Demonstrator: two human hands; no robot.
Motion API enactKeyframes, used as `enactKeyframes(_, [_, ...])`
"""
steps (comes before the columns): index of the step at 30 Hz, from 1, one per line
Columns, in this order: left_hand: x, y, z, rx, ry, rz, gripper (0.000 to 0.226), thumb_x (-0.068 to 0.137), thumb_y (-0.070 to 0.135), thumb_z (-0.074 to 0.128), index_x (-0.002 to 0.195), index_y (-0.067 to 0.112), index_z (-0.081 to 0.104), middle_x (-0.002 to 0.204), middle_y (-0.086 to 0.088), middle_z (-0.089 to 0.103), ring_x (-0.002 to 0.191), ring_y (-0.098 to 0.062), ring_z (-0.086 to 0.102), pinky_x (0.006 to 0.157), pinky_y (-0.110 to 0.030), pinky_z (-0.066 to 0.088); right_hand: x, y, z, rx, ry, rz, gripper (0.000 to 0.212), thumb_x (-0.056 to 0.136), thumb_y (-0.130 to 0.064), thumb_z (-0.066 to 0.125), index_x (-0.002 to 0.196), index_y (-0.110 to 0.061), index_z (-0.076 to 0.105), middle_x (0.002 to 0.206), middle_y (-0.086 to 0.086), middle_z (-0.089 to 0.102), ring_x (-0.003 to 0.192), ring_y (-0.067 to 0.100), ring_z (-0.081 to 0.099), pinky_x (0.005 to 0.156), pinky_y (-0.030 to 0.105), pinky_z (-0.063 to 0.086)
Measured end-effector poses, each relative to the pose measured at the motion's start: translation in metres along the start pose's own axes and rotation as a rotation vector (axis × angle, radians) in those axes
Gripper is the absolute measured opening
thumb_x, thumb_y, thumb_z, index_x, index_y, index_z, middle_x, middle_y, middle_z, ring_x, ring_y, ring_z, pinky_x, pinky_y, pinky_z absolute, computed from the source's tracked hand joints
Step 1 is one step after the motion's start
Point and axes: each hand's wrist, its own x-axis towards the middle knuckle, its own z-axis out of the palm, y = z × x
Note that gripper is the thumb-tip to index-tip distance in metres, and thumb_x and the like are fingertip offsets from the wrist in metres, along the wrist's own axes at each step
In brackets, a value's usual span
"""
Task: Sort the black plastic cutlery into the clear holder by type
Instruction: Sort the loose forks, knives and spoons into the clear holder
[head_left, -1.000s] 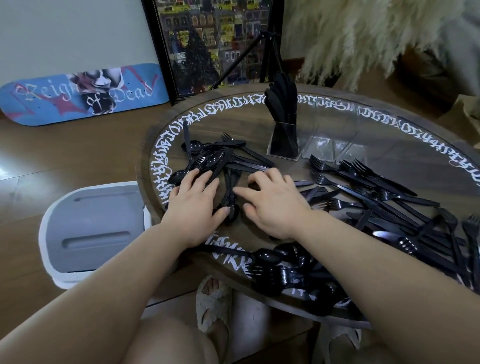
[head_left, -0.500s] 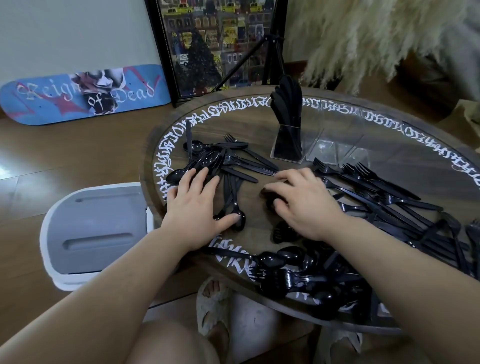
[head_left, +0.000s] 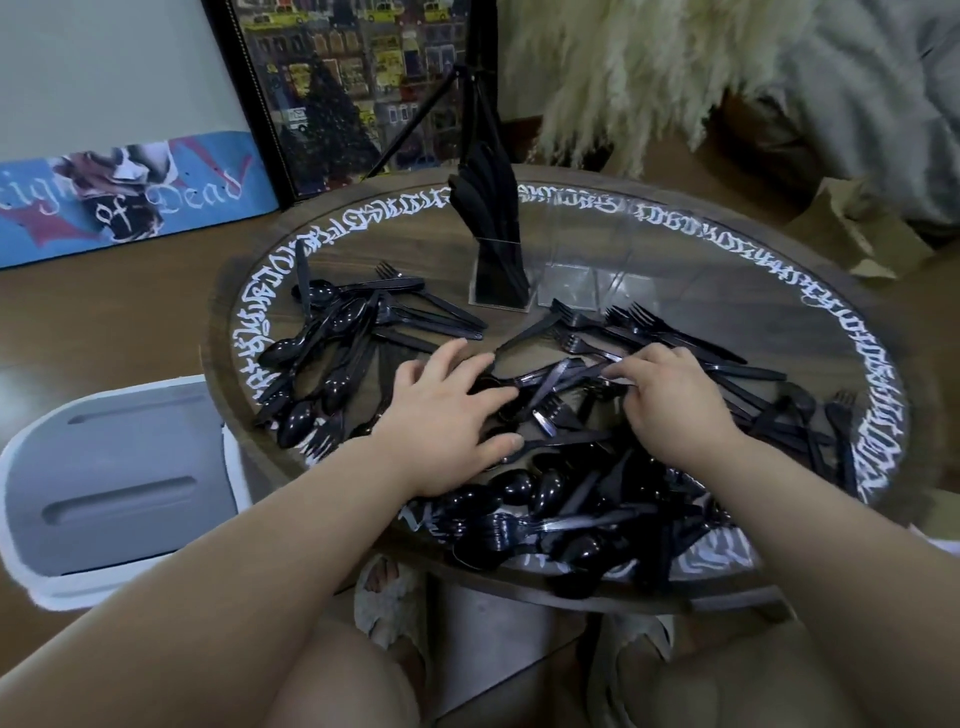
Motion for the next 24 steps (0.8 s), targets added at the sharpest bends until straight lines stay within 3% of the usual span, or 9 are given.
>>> enactKeyframes(5, [0.003, -0.003, 0.004, 0.044, -0.035, -0.134, 0.066, 0.090, 0.068, 0.027, 0.149, 0.038, 0.020, 0.159, 0.004, 0.010, 0.145, -0.021, -0.006, 0.112, -0.052, 0.011, -0.003, 0.008, -0.002, 0.024, -0.022, -0.006, 0.044, 0.089, -0.007, 0.045, 0.127, -0.024, 0.060, 0.124, 0.002, 0.054, 0.112, 0.028, 0.040, 0.093, 0.039, 0.042])
enactKeyframes(9, [0.001, -0.007, 0.006, 0.073, -0.009, -0.226, 0.070, 0.089, 0.070, 0.026, 0.149, 0.035, 0.019, 0.159, 0.003, 0.012, 0.145, -0.023, -0.003, 0.112, -0.052, 0.014, -0.006, 0.017, 0.000, 0.045, -0.012, 0.020, 0.039, 0.091, -0.014, 0.047, 0.127, -0.023, 0.060, 0.125, 0.001, 0.054, 0.112, 0.028, 0.040, 0.097, 0.033, 0.035])
enactKeyframes(17, [-0.002, -0.010, 0.008, 0.093, 0.008, -0.368, 0.078, 0.087, 0.072, 0.028, 0.151, 0.029, 0.016, 0.161, -0.002, 0.002, 0.146, -0.024, -0.004, 0.113, -0.050, 0.014, -0.001, 0.024, -0.001, 0.082, 0.030, 0.116, 0.038, 0.095, -0.028, 0.048, 0.132, -0.020, 0.056, 0.129, 0.005, 0.052, 0.118, 0.030, 0.038, 0.098, 0.036, 0.035])
enactKeyframes(20, [-0.001, -0.005, 0.005, 0.083, 0.059, -0.326, 0.076, 0.088, 0.069, 0.031, 0.151, 0.029, 0.017, 0.161, -0.002, -0.004, 0.146, -0.024, -0.005, 0.113, -0.050, 0.013, 0.005, 0.023, -0.001, 0.057, 0.035, 0.146, 0.041, 0.096, -0.032, 0.044, 0.135, -0.020, 0.052, 0.136, 0.004, 0.045, 0.123, 0.031, 0.032, 0.101, 0.040, 0.035])
enactKeyframes(24, [0.011, 0.013, -0.001, 0.096, 0.069, -0.149, 0.070, 0.091, 0.065, 0.027, 0.150, 0.030, 0.019, 0.161, 0.002, -0.003, 0.146, -0.021, -0.007, 0.114, -0.049, 0.011, 0.006, 0.015, 0.004, 0.020, -0.116, 0.070, 0.041, 0.098, -0.036, 0.037, 0.137, -0.033, 0.048, 0.139, -0.001, 0.039, 0.124, 0.030, 0.028, 0.102, 0.044, 0.032])
